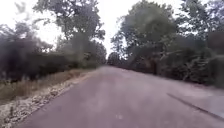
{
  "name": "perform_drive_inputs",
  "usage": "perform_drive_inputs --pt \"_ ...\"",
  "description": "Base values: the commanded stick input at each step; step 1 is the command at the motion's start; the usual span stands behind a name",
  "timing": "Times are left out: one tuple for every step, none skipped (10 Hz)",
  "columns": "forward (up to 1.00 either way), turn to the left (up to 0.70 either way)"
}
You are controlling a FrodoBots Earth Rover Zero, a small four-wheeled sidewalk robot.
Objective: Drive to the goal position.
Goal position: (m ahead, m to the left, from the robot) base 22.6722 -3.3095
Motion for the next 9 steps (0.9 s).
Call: perform_drive_inputs --pt "1.00 0.00" --pt "1.00 0.00" --pt "1.00 0.00" --pt "1.00 0.00" --pt "1.00 0.00" --pt "1.00 0.00" --pt "1.00 0.00" --pt "1.00 0.00" --pt "1.00 0.00"
